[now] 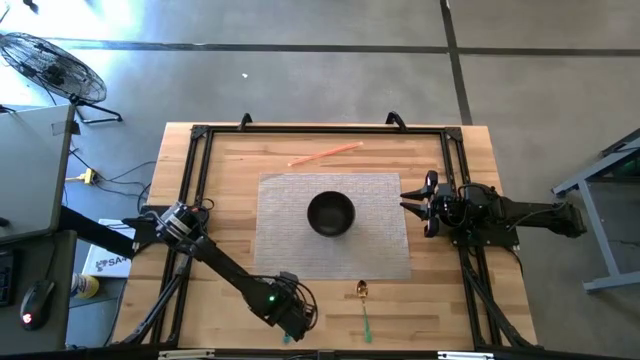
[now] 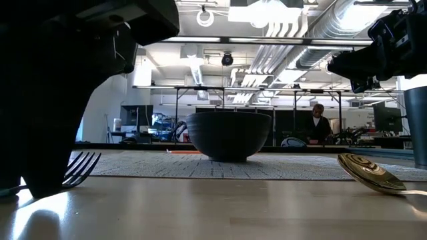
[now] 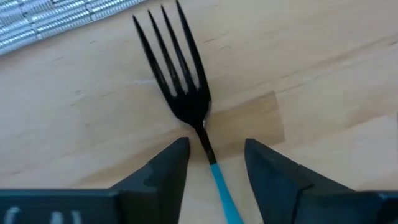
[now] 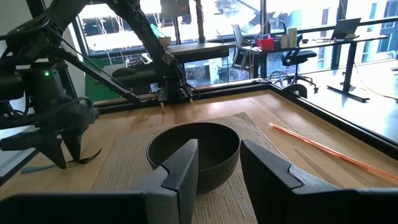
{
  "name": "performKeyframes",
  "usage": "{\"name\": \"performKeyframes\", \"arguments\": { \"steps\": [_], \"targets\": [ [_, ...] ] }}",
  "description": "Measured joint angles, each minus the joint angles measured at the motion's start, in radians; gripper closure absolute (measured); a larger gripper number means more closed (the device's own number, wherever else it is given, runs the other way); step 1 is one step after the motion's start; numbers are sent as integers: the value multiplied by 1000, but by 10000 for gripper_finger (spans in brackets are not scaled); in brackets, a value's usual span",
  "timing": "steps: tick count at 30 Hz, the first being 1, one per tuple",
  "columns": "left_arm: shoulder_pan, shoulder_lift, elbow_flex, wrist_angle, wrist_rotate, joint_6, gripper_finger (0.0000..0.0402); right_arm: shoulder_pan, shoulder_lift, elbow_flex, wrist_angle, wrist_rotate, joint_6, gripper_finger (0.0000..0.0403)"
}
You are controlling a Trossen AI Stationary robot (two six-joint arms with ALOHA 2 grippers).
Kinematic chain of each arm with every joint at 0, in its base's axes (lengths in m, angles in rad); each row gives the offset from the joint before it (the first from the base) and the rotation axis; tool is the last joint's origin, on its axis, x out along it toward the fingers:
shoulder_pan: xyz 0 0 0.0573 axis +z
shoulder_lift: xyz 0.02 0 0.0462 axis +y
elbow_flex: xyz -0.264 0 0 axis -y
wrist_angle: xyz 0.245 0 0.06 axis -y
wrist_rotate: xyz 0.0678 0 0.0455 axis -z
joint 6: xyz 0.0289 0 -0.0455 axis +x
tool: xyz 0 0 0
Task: Pick & Place Utensil
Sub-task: Put the blue fork into the black bowl
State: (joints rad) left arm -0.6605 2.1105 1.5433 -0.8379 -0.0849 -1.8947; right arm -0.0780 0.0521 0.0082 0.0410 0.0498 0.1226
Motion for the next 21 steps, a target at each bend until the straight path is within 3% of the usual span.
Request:
{"name": "performKeyframes", "arguments": {
  "steps": [10, 21],
  "targets": [
    [0, 2, -5, -44, 8, 55, 339, 0, 0, 0, 0, 0, 0, 288],
    [-1, 2, -6, -56, 10, 114, 386, 0, 0, 0, 0, 0, 0, 288]
  ]
}}
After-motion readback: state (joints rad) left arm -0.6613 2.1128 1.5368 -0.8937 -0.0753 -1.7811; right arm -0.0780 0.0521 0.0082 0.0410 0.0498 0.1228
